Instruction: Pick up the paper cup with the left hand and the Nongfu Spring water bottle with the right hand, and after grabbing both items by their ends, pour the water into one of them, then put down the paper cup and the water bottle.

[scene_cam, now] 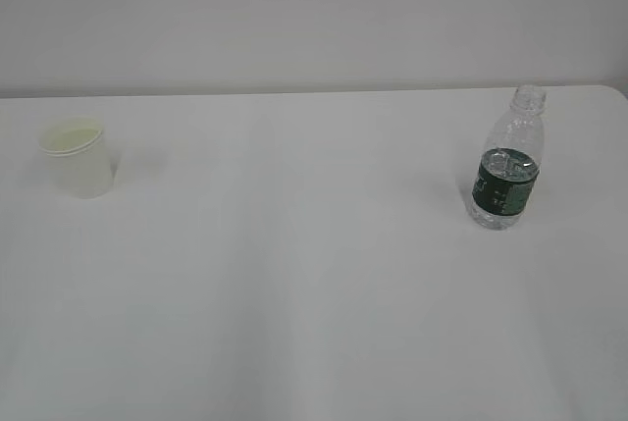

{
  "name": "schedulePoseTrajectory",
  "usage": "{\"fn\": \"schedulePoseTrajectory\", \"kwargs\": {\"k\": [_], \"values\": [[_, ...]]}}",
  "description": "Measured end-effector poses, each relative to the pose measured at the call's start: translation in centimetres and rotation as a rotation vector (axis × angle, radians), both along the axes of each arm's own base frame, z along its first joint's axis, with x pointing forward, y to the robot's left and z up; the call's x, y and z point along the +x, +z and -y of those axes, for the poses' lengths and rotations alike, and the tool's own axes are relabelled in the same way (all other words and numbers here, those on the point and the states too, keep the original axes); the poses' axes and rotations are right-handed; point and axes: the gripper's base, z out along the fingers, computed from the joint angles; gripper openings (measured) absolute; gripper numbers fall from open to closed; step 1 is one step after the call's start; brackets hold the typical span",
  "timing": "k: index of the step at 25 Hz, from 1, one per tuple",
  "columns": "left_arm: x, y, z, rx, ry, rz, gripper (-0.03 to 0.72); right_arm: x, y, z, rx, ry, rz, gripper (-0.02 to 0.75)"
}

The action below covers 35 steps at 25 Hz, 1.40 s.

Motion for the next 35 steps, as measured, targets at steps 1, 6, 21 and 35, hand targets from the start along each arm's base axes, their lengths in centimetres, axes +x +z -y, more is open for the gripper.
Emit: {"fn": "schedulePoseTrajectory", "kwargs": {"k": [1,6,21,35], "values": [[0.0,0.0,0.0,0.0,0.0,0.0,0.483,-0.2,0.0,0.0,0.001,-0.001,0.003,0.589],[-0.5,0.0,0.0,0.0,0.0,0.033,0.482,-0.9,-0.2,0.2,0.007,-0.004,0.012,0.589],[-1.7,0.0,0.0,-0.003,-0.001,0.1,0.443,-2.0,-0.7,0.4,0.029,-0.03,-0.091,0.589],[-1.7,0.0,0.1,-0.015,-0.009,0.102,0.442,-4.0,-1.0,0.9,0.099,-0.087,0.002,0.589]]}}
